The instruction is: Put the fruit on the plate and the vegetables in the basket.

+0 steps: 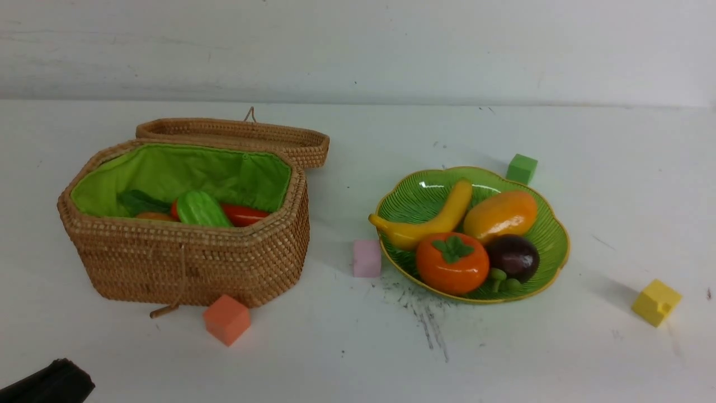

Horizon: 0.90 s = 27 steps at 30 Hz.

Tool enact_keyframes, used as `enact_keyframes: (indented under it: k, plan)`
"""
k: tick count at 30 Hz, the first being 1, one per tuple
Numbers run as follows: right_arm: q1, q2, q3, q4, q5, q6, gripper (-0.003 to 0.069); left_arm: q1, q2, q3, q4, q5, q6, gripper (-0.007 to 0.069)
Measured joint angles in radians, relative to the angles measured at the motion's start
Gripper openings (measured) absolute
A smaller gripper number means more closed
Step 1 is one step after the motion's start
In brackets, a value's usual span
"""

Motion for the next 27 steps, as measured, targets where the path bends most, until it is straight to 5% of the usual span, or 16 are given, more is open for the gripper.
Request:
enact_keyframes:
  k: [18,22,27]
  plan:
    - [0.000,-0.002,0.004,0.011,0.016,0.000,0.0039,0.000,0.000,0.000,0.000,0.000,0.000,-0.0013]
    - [0.000,-0.004,0.009,-0.068,0.011,0.001,0.0043,0.000,0.000,0.000,0.000,0.000,0.000,-0.0013]
    - [-0.063,-0.120,0.132,-0.071,-0.226,-0.018,-0.0003,0.000,0.000,0.000,0.000,0.000,0.000,-0.0013]
